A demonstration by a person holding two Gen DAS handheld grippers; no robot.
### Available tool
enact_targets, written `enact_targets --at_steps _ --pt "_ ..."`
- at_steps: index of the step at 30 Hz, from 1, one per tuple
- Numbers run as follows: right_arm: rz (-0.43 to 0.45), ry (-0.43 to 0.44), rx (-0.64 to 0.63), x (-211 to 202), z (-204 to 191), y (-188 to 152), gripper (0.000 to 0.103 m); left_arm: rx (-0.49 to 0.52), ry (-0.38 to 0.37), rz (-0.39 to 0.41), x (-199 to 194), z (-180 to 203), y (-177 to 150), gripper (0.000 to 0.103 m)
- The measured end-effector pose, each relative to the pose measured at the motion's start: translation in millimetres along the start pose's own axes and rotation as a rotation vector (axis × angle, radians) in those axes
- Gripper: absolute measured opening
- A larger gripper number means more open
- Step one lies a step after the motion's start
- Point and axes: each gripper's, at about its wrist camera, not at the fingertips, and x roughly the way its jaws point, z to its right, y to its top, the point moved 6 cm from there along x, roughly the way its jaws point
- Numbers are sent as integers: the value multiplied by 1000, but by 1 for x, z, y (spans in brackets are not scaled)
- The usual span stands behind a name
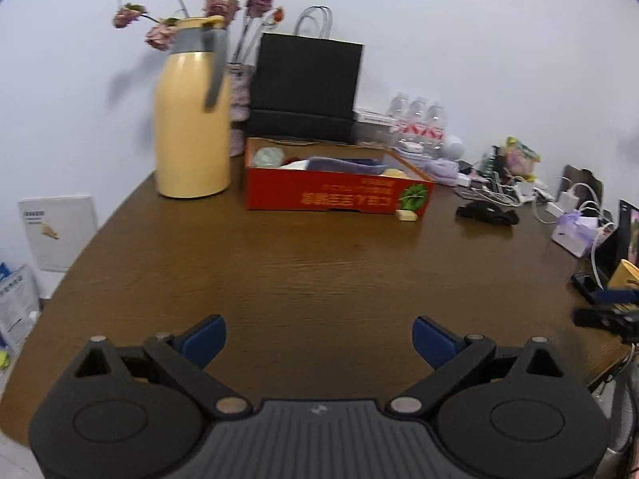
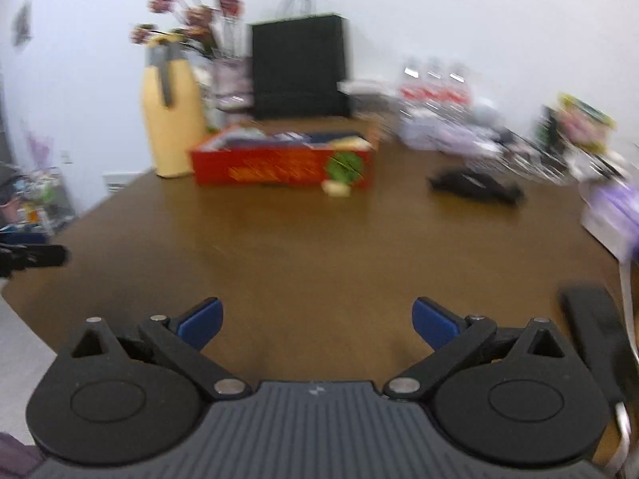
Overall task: Organize objects
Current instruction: 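Withdraw both open tools from the box, then grasp the small beige block in front of the box with the right tool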
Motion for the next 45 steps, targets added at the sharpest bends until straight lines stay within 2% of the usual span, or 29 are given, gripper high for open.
enact_targets --at_steps 3,6,10,12,15,17,19,20,22,23,24,25,26,27,28,32,37,40,45 --pt "-3 -35 42 -1 9 -11 103 -21 47 23 3 -6 8 100" --pt "21 -78 44 10 7 -5 103 -38 22 44 11 -4 14 100" --pt "75 -66 -9 40 -5 15 103 -53 12 96 42 -2 28 100" --pt "95 -72 -44 67 -9 31 100 -46 23 100 68 -2 39 100" --pt "117 -71 -68 116 -11 62 100 -40 -9 103 113 3 63 100" --pt "79 -67 -52 156 -8 82 96 -36 -33 80 150 6 78 98" --pt "44 -57 -28 197 -5 101 96 -52 -19 67 187 7 89 96" --pt "24 -50 -27 218 -4 108 96 -68 -9 55 208 7 93 92" --pt "-15 -83 -38 257 -1 116 92 -109 17 -23 249 6 95 68" --pt "-26 -112 -49 274 1 119 78 -113 24 -68 267 6 96 58" --pt "-51 -134 -34 289 5 120 51 -113 24 -102 282 6 98 36" --pt "-70 -129 6 299 8 121 47 -110 19 -108 289 7 100 27" --pt "-53 -90 47 302 10 123 46 -111 14 -98 297 8 103 20" --pt "-45 -79 67 305 10 125 36 -107 13 -86 300 9 104 10" --pt "-40 -86 57 306 9 125 31 -97 17 -79 304 10 105 0" --pt "-30 -82 58 307 7 123 31 -84 15 -79 304 12 103 0" --pt "-15 -65 93 290 2 119 31 -55 26 -49 276 18 104 0" --pt "24 -37 83 258 -10 114 31 -44 1 -18 241 25 95 0" --pt "92 55 57 168 -33 77 31 -4 0 -17 166 39 58 1"
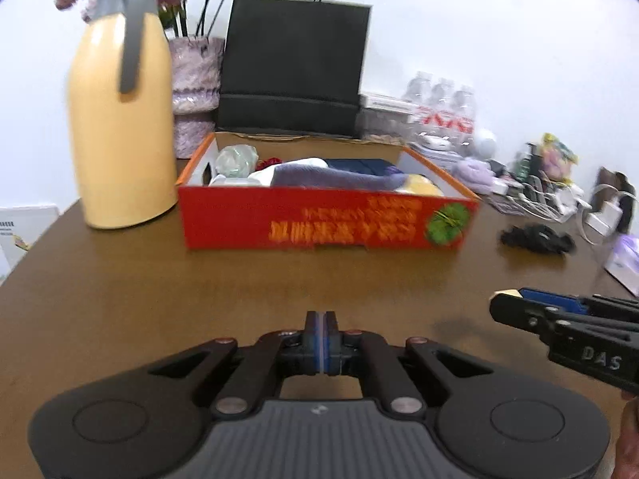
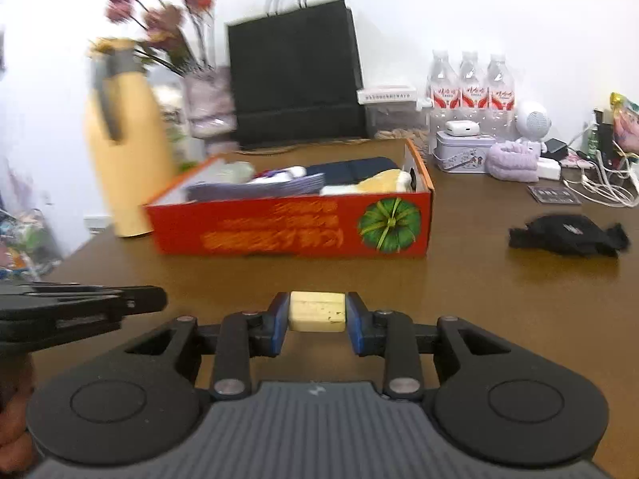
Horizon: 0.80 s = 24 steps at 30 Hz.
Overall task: Organize objects
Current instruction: 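Grasp the small beige block in front of the box with the right tool, then lower the beige block into the box and open the right tool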
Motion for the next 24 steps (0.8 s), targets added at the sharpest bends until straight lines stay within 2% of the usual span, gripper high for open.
enact_targets --at_steps 3,5,7,10,19,24 --pt "24 25 -40 -66 -17 -24 31 -33 -78 38 -62 2 -27 1" --pt "34 48 -70 -106 -26 -39 31 -54 -63 20 -96 1 -49 1" --pt "29 49 -72 -139 -29 -55 31 -38 -53 35 -129 4 -69 1" --pt "12 42 -53 -169 -32 -72 31 -5 -35 41 -159 10 -88 1" --pt "63 42 -113 -185 -50 -69 31 -7 -24 70 -176 9 -89 1" --pt "51 57 -75 -171 -43 -64 31 -15 -28 58 -157 2 -70 1"
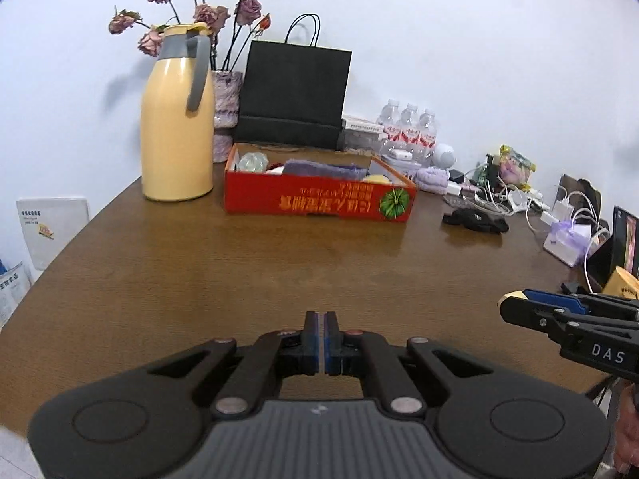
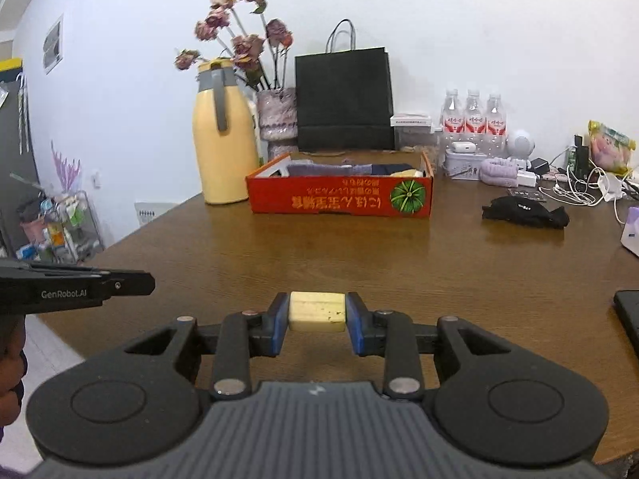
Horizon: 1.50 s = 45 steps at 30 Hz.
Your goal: Organize objects
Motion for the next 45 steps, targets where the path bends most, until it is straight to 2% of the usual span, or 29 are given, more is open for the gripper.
enact_targets --at_steps 3,5,8,11,13,15,18,21,23,24,29,30,32,33,34,36,38,40,42,45 --pt "34 21 -26 15 5 30 31 3 -68 29 25 -5 40 1" --pt "72 50 -42 30 11 65 31 -10 -114 15 54 -13 77 1" --pt "91 111 -78 69 24 123 31 -12 -123 14 100 -28 142 1" --pt "24 152 -76 135 40 182 31 -18 -125 -26 155 -38 199 4" --pt "-54 187 -46 188 52 215 31 -29 -88 -94 200 -44 225 5" --pt "-155 181 -12 250 62 238 31 -14 -40 -164 247 -46 241 5" --pt "-307 93 5 343 74 238 31 -23 8 -309 316 -62 242 5" --pt "-498 43 117 416 89 206 31 -61 90 -472 376 -84 224 4" --pt "-570 -6 111 443 92 183 31 -82 93 -497 396 -91 219 3" --pt "-575 -20 100 448 90 177 31 -97 87 -507 399 -92 217 4" --pt "-547 -49 9 447 79 180 39 -90 71 -464 393 -91 221 11" --pt "-535 -50 0 446 79 186 42 -101 68 -452 389 -91 225 17" --pt "-505 -37 16 435 83 196 48 -102 63 -411 375 -91 237 28" --pt "-491 -33 25 428 86 202 59 -93 66 -389 365 -89 244 41" --pt "-474 -46 29 421 88 208 65 -91 67 -368 356 -89 250 60" --pt "-426 -75 27 402 95 220 80 -97 39 -312 327 -88 262 80" --pt "-389 -64 32 372 99 230 82 -86 27 -246 293 -82 269 82" --pt "-346 -54 37 339 100 235 89 -49 28 -199 257 -74 269 89" --pt "-276 -54 28 297 99 237 102 6 31 -100 207 -63 260 91" --pt "-160 -74 5 227 94 225 103 37 63 32 139 -51 231 103"
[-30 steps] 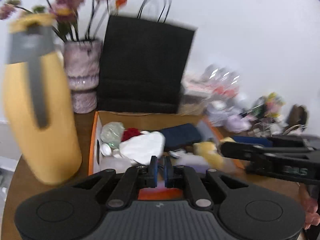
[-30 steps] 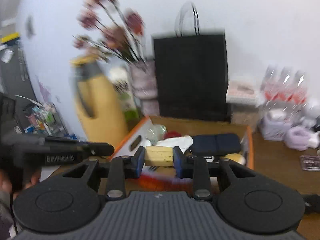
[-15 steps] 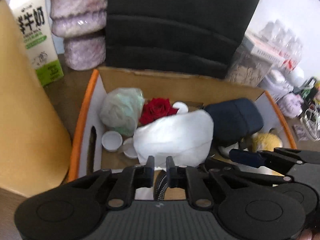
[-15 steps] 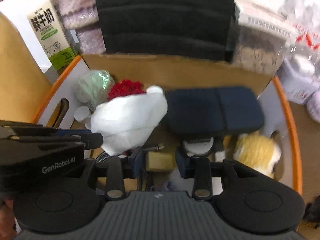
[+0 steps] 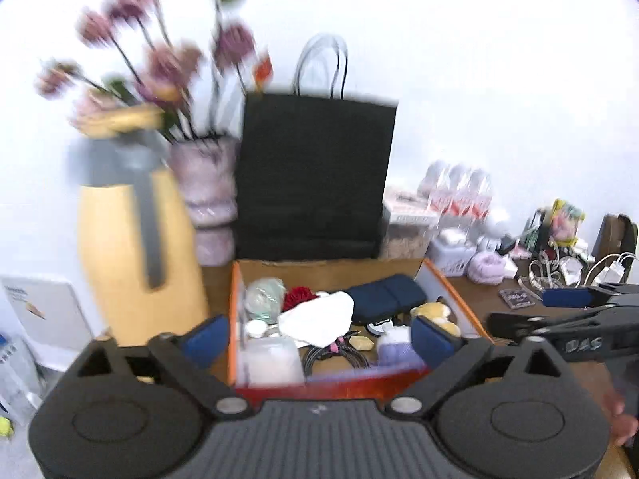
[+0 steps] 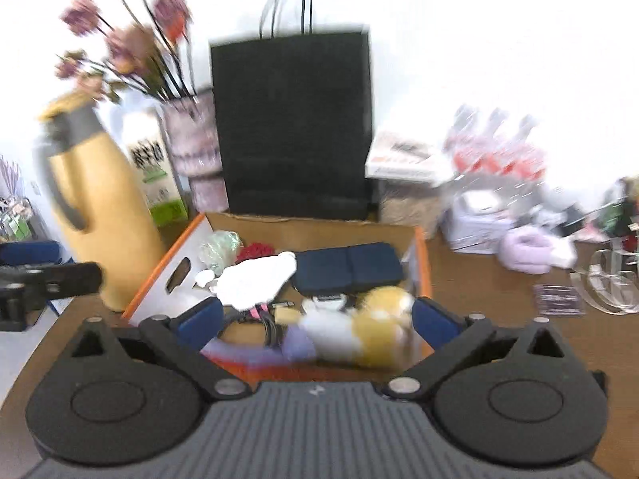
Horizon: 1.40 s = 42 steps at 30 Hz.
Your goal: Organize objects
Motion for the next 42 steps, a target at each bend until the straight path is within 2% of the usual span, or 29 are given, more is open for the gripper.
enact_targets --at_steps 3,5,9,12,15,17,20,26,28,37,42 --pt "79 18 33 -66 -4 -42 103 8 -38 96 -70 10 -43 103" --pt "102 11 53 -104 -11 -77 103 27 -52 118 -113 18 -76 103" --pt "63 -55 65 -173 -40 -159 103 30 8 176 -191 25 -151 103" --pt "66 -33 70 -216 -63 -218 103 16 34 122 -224 25 -199 103" --pt "-9 41 56 -234 -81 -256 103 20 91 96 -239 17 -216 103" --pt "-14 39 25 -242 -88 -260 103 21 123 109 -244 14 -213 103" --pt "36 10 30 -252 -91 -253 103 -3 132 116 -250 10 -212 103" --pt "116 -5 76 -262 -89 -252 103 -12 139 72 -238 13 -223 103" --pt "113 -26 61 -262 -90 -256 103 -8 123 68 -236 16 -224 103" --pt "110 -4 52 -260 -94 -258 103 -6 126 80 -239 13 -226 103" --pt "97 -20 52 -256 -91 -261 103 -5 116 75 -239 13 -226 103"
